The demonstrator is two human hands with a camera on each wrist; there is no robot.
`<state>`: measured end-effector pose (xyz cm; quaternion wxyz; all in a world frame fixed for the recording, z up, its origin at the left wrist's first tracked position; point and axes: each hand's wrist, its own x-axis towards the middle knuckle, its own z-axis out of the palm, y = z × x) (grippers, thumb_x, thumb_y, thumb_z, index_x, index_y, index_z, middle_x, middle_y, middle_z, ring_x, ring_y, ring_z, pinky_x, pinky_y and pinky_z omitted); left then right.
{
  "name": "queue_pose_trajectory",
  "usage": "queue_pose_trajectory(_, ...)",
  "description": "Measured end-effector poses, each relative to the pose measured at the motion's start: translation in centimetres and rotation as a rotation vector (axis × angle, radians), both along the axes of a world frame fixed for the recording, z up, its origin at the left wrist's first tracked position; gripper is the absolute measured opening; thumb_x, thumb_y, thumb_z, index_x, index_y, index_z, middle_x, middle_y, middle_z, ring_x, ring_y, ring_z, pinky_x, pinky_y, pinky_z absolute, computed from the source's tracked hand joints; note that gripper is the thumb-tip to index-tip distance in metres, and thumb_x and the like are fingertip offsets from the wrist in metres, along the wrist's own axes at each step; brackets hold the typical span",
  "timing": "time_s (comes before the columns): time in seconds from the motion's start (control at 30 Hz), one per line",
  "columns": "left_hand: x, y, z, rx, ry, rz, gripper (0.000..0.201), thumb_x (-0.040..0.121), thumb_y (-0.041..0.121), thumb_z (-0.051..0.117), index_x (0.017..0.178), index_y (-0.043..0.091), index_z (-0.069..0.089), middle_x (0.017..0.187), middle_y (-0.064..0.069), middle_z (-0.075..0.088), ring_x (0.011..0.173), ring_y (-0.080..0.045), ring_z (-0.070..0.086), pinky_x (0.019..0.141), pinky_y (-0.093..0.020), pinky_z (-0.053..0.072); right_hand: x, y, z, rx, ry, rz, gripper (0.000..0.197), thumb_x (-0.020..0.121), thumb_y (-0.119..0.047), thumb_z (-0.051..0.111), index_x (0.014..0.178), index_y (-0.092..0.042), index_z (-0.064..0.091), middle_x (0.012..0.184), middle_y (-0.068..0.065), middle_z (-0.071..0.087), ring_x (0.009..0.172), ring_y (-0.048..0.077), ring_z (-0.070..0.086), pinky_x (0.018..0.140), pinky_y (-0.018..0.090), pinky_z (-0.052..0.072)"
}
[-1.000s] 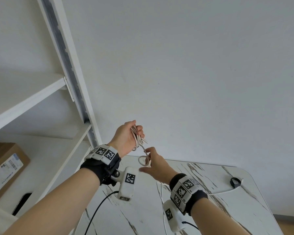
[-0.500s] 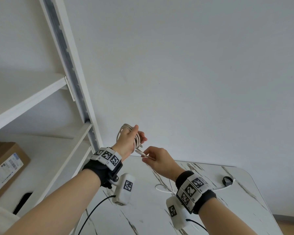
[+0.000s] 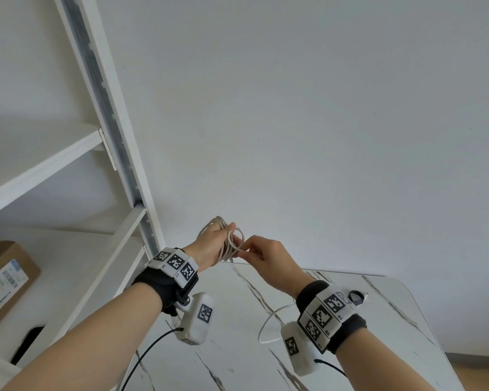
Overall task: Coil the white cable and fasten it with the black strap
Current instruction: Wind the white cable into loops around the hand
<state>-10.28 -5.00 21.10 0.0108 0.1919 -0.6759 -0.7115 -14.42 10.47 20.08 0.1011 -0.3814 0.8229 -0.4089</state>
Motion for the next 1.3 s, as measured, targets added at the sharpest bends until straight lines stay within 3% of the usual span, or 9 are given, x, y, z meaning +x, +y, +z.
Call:
queue_pose_trajectory(0.13, 0.1, 0.1, 0.3, 0.066, 0.010, 0.047, 0.031, 0.102, 0.021, 0.038, 0.075, 0.007, 0.043, 0.056, -0.008, 0.062, 0.051, -0.022, 0.054, 0.059, -0.032, 0.042, 0.2, 0.1, 0.5, 0.053, 0.210, -0.043, 0.017, 0.092, -0.035, 0.053, 0.096, -0.019, 0.057, 0.068, -0.013, 0.055, 0.059, 0.010, 0.046, 0.059, 0.028, 0.036)
queue_pose_trajectory(0.23, -0.1, 0.1, 0.6, 0.126, 0.017, 0.060, 0.025, 0.102, 0.020, 0.038, 0.080, 0.008, 0.042, 0.060, -0.012, 0.061, 0.051, -0.023, 0.055, 0.059, -0.034, 0.044, 0.3, 0.1, 0.4, 0.094, 0.486, -0.049, 0.027, 0.097, -0.036, 0.042, 0.098, -0.014, 0.059, 0.087, -0.004, 0.064, 0.068, 0.025, 0.056, 0.055, 0.032, 0.040)
queue_pose_trajectory(0.33, -0.1, -0.2, 0.7, 0.140, -0.012, 0.041, 0.022, 0.101, 0.020, 0.039, 0.083, 0.009, 0.041, 0.056, -0.011, 0.057, 0.044, -0.020, 0.053, 0.050, -0.030, 0.044, 0.2, 0.1, 0.4, 0.080, 0.579, -0.060, 0.032, 0.096, -0.039, 0.038, 0.096, -0.015, 0.059, 0.086, -0.001, 0.061, 0.060, 0.023, 0.053, 0.048, 0.030, 0.037)
queue_pose_trajectory(0.53, 0.8, -0.6, -0.4, 0.054, -0.160, -0.061, 0.029, 0.101, 0.020, 0.038, 0.077, 0.004, 0.044, 0.052, -0.012, 0.056, 0.035, -0.018, 0.048, 0.039, -0.022, 0.040, -0.7, 0.2, 1.0, -0.083, 0.265, -0.228, 0.022, 0.098, -0.026, 0.042, 0.089, -0.011, 0.057, 0.081, -0.006, 0.055, 0.066, 0.017, 0.048, 0.054, 0.026, 0.036)
queue_pose_trajectory(0.7, 2.0, -0.4, -0.3, 0.077, -0.320, -0.323, 0.046, 0.097, 0.047, 0.039, 0.069, 0.012, 0.051, 0.043, -0.004, 0.046, 0.031, -0.013, 0.035, 0.038, -0.016, 0.032, -1.9, 0.8, -0.2, -0.094, 0.068, -0.273, 0.021, 0.091, -0.029, 0.057, 0.085, -0.011, 0.064, 0.078, -0.004, 0.060, 0.065, 0.010, 0.050, 0.060, 0.025, 0.041)
queue_pose_trajectory(0.83, 2.5, 0.1, -0.3, -0.002, -0.291, -0.502, 0.032, 0.097, 0.032, 0.048, 0.074, 0.010, 0.050, 0.040, 0.001, 0.035, 0.030, -0.009, 0.024, 0.038, -0.016, 0.024, -2.0, 0.6, -0.8, -0.200, -0.069, -0.253, 0.009, 0.085, -0.020, 0.067, 0.085, -0.011, 0.070, 0.079, -0.007, 0.065, 0.065, -0.006, 0.054, 0.061, 0.009, 0.041)
queue_pose_trajectory(0.97, 2.6, -0.6, -0.7, 0.038, -0.276, -0.486, 0.029, 0.097, 0.030, 0.049, 0.075, 0.010, 0.051, 0.042, 0.001, 0.032, 0.031, -0.008, 0.023, 0.037, -0.015, 0.023, -2.1, 1.1, -0.7, -0.191, -0.114, -0.191, 0.006, 0.084, -0.017, 0.067, 0.089, -0.016, 0.070, 0.083, -0.006, 0.066, 0.058, -0.003, 0.051, 0.059, 0.008, 0.041)
queue_pose_trajectory(1.1, 3.2, -1.1, -0.5, -0.080, -0.289, -0.606, 0.037, 0.085, 0.027, 0.063, 0.058, 0.014, 0.042, 0.038, 0.006, 0.032, 0.030, -0.006, 0.025, 0.039, -0.017, 0.023, -2.5, 1.4, -0.3, -0.157, -0.142, -0.119, 0.005, 0.086, -0.014, 0.065, 0.085, -0.015, 0.069, 0.082, -0.004, 0.065, 0.057, -0.009, 0.049, 0.058, 0.006, 0.038)
queue_pose_trajectory(1.3, 3.3, -0.4, 0.2, -0.018, -0.301, -0.634, 0.032, 0.100, 0.030, 0.040, 0.081, 0.009, 0.053, 0.041, 0.008, 0.031, 0.031, -0.002, 0.021, 0.037, -0.014, 0.022, -2.9, 1.5, -1.7, -0.115, -0.146, -0.144, 0.007, 0.088, -0.019, 0.060, 0.084, -0.019, 0.067, 0.083, -0.004, 0.066, 0.058, -0.010, 0.050, 0.059, 0.006, 0.038)
